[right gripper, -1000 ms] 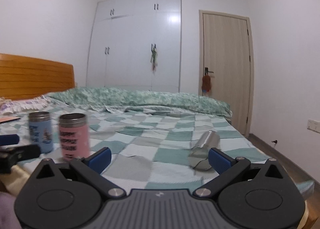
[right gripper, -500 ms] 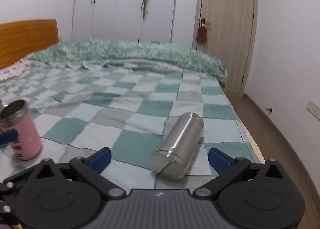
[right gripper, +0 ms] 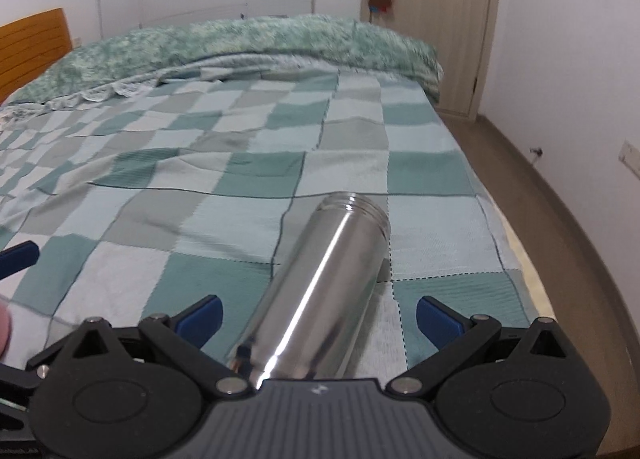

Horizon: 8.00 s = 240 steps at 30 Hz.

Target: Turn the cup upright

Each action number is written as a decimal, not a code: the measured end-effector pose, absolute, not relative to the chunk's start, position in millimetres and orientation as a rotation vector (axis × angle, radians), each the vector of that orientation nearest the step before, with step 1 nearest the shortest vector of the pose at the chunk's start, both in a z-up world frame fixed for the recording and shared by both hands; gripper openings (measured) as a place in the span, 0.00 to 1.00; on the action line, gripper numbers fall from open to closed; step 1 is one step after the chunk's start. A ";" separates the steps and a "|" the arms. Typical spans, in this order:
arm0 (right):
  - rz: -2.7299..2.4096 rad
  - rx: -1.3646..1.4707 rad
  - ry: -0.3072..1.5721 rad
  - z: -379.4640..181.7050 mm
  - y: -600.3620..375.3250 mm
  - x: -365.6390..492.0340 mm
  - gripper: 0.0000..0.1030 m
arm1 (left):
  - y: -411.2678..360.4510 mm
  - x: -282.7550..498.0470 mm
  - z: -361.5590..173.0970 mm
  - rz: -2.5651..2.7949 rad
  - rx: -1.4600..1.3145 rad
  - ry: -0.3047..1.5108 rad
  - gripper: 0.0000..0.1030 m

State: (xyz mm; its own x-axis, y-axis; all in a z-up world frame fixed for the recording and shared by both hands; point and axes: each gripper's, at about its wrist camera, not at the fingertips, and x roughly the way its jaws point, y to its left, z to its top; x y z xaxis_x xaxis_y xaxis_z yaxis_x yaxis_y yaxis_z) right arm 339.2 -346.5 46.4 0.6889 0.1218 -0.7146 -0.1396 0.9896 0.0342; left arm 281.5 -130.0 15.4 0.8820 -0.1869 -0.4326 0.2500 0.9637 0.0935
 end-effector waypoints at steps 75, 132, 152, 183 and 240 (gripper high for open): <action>0.367 0.123 0.675 81.4 -298.9 126.0 1.00 | -25.5 72.5 68.8 -0.076 0.100 0.480 1.00; 0.415 0.052 0.601 40.9 -380.3 164.2 1.00 | -113.5 191.3 105.0 -0.121 0.052 0.541 0.62; 0.425 0.084 0.597 31.8 -362.3 177.2 1.00 | -94.5 218.1 51.1 -0.002 0.063 0.426 0.62; 0.379 0.041 0.272 59.9 -310.1 37.8 1.00 | -6.1 24.9 67.0 -0.003 0.016 0.207 1.00; 0.259 -0.013 0.103 15.6 -298.4 -7.7 1.00 | -6.2 -10.3 -1.0 0.123 0.001 0.142 1.00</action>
State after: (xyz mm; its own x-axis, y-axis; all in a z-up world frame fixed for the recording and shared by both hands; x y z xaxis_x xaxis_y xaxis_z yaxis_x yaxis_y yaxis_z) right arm -7.7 -298.4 15.6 0.9613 0.2553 -0.1032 -0.2566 0.9665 0.0002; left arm -10.3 -6.2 -1.0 0.9825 0.1222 -0.1409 -0.1221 0.9925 0.0096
